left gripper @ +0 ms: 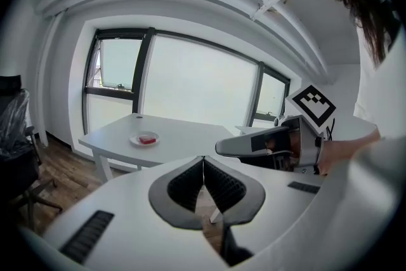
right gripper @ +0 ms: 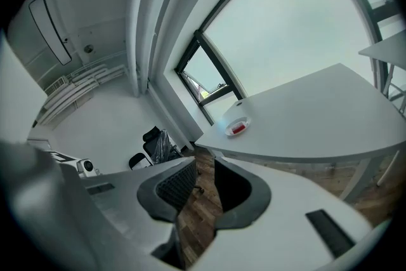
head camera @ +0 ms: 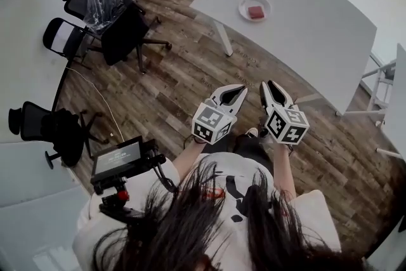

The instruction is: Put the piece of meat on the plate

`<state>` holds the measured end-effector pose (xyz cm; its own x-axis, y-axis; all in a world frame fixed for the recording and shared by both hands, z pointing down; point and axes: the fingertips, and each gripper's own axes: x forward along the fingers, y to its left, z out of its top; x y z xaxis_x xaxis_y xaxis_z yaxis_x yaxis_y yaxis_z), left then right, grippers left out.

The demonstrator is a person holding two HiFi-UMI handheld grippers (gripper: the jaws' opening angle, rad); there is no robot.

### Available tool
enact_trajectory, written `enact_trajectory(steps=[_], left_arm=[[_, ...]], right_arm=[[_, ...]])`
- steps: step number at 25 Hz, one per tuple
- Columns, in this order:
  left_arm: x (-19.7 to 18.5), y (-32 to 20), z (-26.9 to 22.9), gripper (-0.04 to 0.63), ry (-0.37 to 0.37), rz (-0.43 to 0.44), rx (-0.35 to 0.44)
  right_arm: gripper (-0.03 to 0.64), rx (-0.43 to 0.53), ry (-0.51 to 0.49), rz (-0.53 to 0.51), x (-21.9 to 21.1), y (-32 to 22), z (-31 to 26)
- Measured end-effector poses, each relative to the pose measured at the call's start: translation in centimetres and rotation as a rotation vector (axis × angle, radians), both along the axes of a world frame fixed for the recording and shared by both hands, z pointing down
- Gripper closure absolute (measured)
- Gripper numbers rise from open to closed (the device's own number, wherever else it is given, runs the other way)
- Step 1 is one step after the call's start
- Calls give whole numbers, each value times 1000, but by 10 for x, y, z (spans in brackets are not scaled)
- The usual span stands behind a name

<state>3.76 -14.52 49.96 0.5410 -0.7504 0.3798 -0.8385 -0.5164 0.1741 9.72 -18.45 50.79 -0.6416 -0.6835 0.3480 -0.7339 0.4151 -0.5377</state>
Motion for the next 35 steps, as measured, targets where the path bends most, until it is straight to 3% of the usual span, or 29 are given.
enact_trajectory(steps=[8,15,22,28,35], left_arm=[[-21,29,-6,589,20,24,3],[-93,99,-44,589,45,47,72],[-107,107,-31,589,36,44,64],[-157,192,-28,589,84,49,54],[-149,214,-26,589,106,75,42]], right_arm=[[517,-2,28,17,-16,32,-6],[518,17,54,37,-95,115,-31],[518,3,30,58,-102,122,-24],[518,-25,50,73,-151,216,-24],[518,-29,68,88,-146,244,-25]])
